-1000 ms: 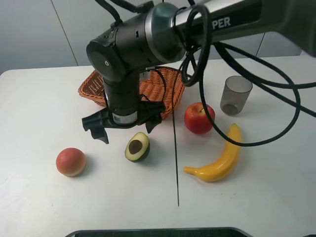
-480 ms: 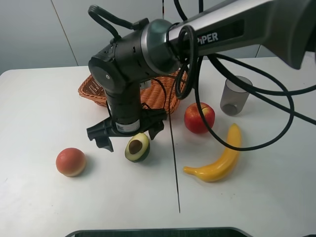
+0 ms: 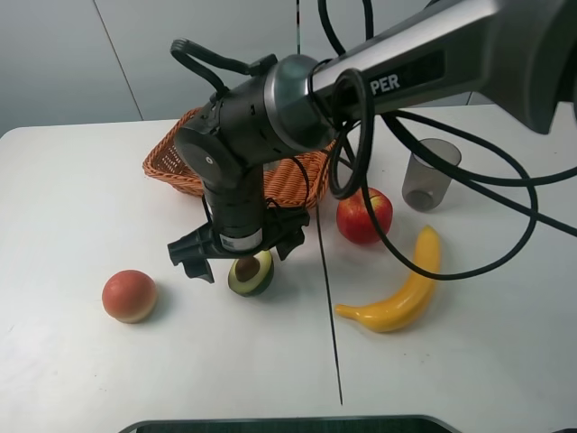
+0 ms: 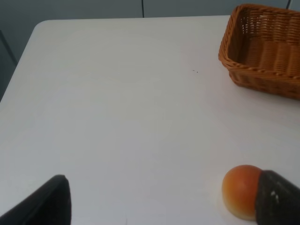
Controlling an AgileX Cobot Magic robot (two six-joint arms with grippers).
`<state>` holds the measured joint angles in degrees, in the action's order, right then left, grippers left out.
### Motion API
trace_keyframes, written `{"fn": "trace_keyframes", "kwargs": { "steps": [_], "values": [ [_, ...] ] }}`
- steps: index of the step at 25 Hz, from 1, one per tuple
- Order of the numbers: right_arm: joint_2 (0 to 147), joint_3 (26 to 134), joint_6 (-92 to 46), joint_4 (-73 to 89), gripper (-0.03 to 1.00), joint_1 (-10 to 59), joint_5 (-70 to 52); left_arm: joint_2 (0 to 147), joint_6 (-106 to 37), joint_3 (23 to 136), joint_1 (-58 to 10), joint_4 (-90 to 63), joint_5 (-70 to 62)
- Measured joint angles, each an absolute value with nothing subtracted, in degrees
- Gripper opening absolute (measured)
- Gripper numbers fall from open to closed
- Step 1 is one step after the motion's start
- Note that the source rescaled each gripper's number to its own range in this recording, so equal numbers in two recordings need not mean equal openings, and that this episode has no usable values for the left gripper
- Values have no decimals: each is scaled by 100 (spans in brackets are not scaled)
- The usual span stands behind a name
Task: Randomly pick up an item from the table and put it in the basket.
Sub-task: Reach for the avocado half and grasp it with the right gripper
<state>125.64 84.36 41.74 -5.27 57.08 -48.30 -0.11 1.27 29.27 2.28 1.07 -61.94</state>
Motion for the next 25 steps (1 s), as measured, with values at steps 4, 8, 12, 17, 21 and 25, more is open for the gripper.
{"fn": "trace_keyframes", "kwargs": {
  "steps": [4,8,12,17,21,25],
  "values": [
    [12640,8436,4174,-527,100,5708,-4807,-11,127,2927,228,107,-6194],
    [12816,8436,4185,-527,100,5708,-4818,-11,127,2927,228,107,-6194],
    [12890,8436,4198,-527,100,5708,-4818,-11,127,2927,228,107,-6194],
    [12890,8436,4198,-516,0,5708,-4886,-11,127,2927,228,107,-6194],
    [12890,8436,4198,-516,4,5708,-4909,-11,127,2927,228,107,-6194],
    [12890,8436,4198,-516,4,5708,-4909,-11,127,2927,228,107,-6194]
  ]
}}
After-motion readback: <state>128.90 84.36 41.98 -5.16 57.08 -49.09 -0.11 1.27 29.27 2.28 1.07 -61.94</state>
